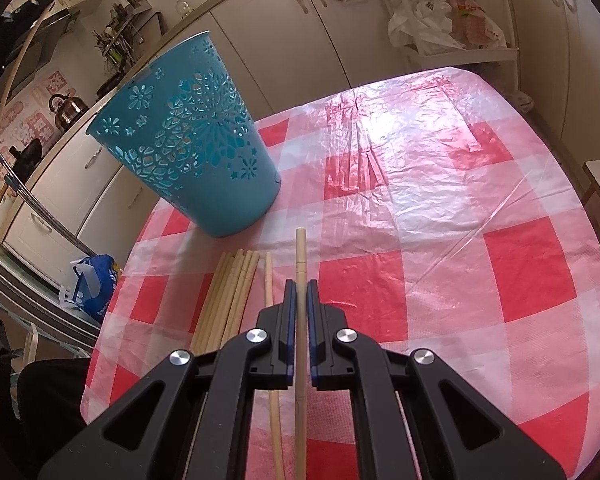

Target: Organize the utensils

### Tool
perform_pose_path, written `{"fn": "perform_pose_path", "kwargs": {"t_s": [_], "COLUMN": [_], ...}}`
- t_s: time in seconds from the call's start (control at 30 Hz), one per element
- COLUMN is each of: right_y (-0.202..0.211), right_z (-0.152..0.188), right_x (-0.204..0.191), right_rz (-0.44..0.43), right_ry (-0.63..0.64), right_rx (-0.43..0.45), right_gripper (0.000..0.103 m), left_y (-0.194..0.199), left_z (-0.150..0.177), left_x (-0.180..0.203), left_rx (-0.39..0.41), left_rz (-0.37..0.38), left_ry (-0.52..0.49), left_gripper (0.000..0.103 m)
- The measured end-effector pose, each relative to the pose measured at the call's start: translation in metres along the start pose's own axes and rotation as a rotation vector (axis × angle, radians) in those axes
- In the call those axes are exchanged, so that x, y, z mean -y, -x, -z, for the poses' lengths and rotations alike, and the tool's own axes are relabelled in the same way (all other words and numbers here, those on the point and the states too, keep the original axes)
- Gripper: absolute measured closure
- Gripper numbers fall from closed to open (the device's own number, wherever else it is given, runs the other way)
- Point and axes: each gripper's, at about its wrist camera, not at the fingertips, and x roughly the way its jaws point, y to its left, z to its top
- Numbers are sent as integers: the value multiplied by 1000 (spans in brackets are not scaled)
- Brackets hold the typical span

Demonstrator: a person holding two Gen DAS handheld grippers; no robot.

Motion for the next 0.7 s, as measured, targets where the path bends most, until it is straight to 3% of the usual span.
{"fn": "perform_pose_path", "kwargs": {"t_s": [0.3, 0.37, 0.4, 0.47, 0.7], "right_y": [-2, -2, -2, -3, -6], "right_z": [0, 0, 1, 1, 2], "right_x": [-7, -8, -8, -8, -6], "right_rz": [80, 94, 101, 116, 146], "right_ry": [58, 75, 81, 92, 107], "right_rx": [-10, -10, -10, -7, -19], "right_gripper": [95, 87, 77, 70, 70], "left_y": [-27, -36, -43, -55, -87], "left_z": [-30, -29, -26, -20, 19], "left_x": [-19, -22, -24, -29, -40], "left_rx": [67, 68, 62, 46, -52], "left_rz": [-35, -38, -36, -32, -15], "left_ry": [59, 72, 84, 108, 153], "left_gripper": [99, 99, 99, 99, 99]}}
